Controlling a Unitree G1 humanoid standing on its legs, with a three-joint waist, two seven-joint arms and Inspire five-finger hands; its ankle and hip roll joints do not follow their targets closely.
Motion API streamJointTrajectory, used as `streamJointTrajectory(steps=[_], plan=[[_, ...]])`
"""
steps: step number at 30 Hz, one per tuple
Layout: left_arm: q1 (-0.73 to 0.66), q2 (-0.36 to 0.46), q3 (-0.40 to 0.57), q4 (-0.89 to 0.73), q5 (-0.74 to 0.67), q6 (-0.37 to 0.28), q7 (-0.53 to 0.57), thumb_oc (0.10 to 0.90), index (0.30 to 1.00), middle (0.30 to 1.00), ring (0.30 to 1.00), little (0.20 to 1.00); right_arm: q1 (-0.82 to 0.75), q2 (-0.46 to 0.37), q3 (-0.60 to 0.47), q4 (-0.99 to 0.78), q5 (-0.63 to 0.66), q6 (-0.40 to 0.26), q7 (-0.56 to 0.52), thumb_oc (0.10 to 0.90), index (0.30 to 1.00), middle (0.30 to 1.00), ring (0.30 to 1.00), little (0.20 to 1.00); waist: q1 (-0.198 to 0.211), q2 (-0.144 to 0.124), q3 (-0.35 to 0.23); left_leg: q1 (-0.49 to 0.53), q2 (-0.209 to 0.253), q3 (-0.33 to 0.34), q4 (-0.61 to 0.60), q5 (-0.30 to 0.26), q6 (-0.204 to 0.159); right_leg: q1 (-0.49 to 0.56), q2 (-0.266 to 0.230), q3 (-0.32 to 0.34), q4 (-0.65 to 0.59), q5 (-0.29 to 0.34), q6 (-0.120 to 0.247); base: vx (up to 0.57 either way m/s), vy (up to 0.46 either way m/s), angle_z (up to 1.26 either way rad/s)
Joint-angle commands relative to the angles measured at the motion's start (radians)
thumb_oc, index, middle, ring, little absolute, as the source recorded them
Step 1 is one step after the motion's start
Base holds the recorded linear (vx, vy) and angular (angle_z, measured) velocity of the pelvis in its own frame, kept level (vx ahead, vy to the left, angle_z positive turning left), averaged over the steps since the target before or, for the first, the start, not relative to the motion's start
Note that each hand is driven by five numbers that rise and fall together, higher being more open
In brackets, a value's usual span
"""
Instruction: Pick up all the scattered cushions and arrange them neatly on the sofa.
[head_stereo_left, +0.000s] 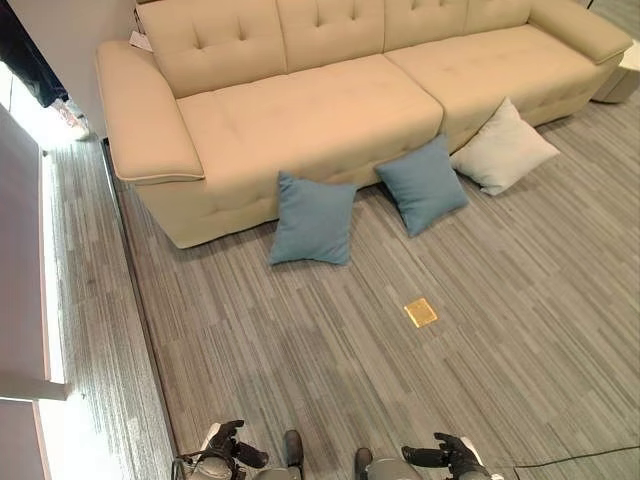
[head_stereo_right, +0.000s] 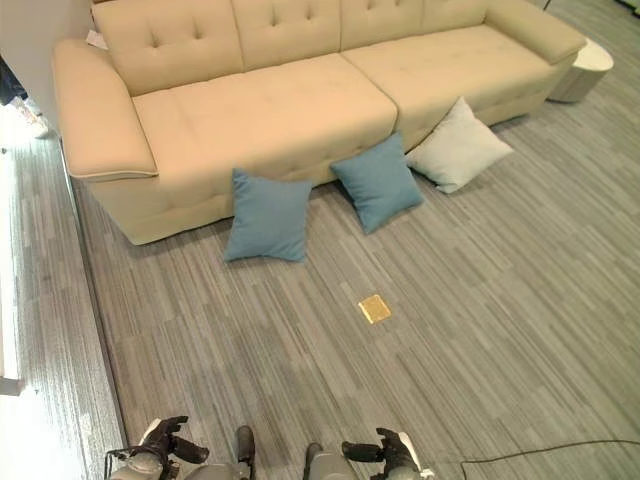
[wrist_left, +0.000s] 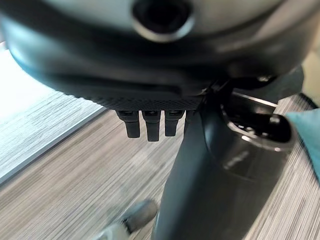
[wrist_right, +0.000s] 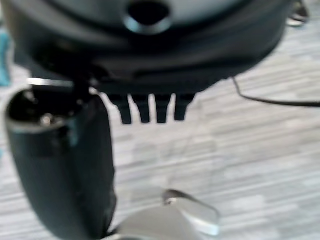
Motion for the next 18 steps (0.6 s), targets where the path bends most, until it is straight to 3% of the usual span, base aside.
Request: streamJointTrajectory(steps=[1,2,4,6,10,11,15,18], plan=[[0.011,0.014,0.022,0.006,0.017,-0.023,0.011,0.8,0.9,0.9,0.9,0.9,0.007,-0.018,0.041,-0.016,-0.017,-0.007,-0.022,0.8,0.9,0.9,0.9,0.9,0.016,-0.001,-0.016,-0.024,-0.002,-0.054,0.102,-0.145,-0.023,0.0,-0.001,-0.036,-0.101,0.115,0.001,0.29,-0.059,-0.08],[0.009,0.012,0.023,0.006,0.017,-0.024,0.009,0.8,0.9,0.9,0.9,0.9,0.001,-0.022,0.048,-0.015,-0.028,-0.006,-0.023,0.8,0.9,0.9,0.9,0.9,0.01,-0.008,-0.011,0.004,-0.01,-0.059,0.094,-0.163,-0.027,-0.016,0.001,-0.064,-0.208,0.126,-0.004,0.24,-0.067,-0.03],[0.009,0.011,0.023,0.006,0.017,-0.024,0.009,0.8,0.9,0.9,0.9,0.9,0.001,-0.022,0.048,-0.015,-0.028,-0.006,-0.023,0.8,0.9,0.9,0.9,0.9,0.008,-0.007,-0.008,0.008,-0.009,-0.061,0.094,-0.164,-0.028,-0.01,0.003,-0.066,-0.212,0.126,-0.004,0.16,-0.064,-0.02],[0.005,0.006,0.02,0.014,0.034,-0.028,0.002,0.8,0.9,0.9,0.9,0.9,-0.006,-0.035,0.055,-0.017,-0.045,0.004,-0.017,0.8,0.9,0.9,0.9,0.9,-0.013,-0.018,0.0,0.058,-0.019,-0.082,0.08,-0.188,-0.043,-0.048,0.026,-0.058,-0.384,0.191,0.013,0.38,-0.182,0.13],[0.011,-0.003,0.017,0.02,0.043,-0.031,0.003,0.8,0.9,0.9,0.9,0.9,0.009,-0.034,0.06,-0.01,-0.044,-0.001,-0.015,0.8,0.9,0.9,0.9,0.9,-0.02,-0.021,-0.014,0.084,-0.016,-0.096,0.096,-0.223,-0.054,-0.016,0.037,-0.034,-0.402,0.185,-0.006,0.26,-0.175,0.17],[0.012,-0.014,0.012,0.018,0.045,-0.033,-0.003,0.8,0.9,0.9,0.9,0.9,0.018,-0.033,0.052,0.003,-0.036,-0.003,-0.011,0.8,0.9,0.9,0.9,0.9,-0.021,-0.018,-0.026,0.081,0.007,-0.092,0.14,-0.227,-0.086,0.015,0.05,-0.039,-0.41,0.171,-0.027,0.23,-0.218,0.06],[-0.001,-0.019,0.005,-0.012,0.018,-0.038,-0.004,0.8,0.9,0.9,0.9,0.9,0.011,-0.037,0.046,0.004,-0.009,-0.016,-0.015,0.8,0.9,0.9,0.9,0.9,-0.015,-0.029,0.0,-0.06,0.043,-0.072,0.442,-0.11,-0.145,0.093,0.062,-0.054,-0.444,0.144,-0.076,0.16,-0.234,0.3],[-0.007,-0.016,0.002,-0.028,0.005,-0.035,-0.002,0.8,0.9,0.9,0.9,0.9,0.007,-0.044,0.049,0.005,0.001,-0.014,-0.015,0.8,0.9,0.9,0.9,0.9,-0.007,-0.04,0.019,-0.133,0.077,-0.041,0.563,-0.07,-0.141,0.13,0.067,-0.053,-0.442,0.11,-0.108,0.14,-0.161,-0.12]])
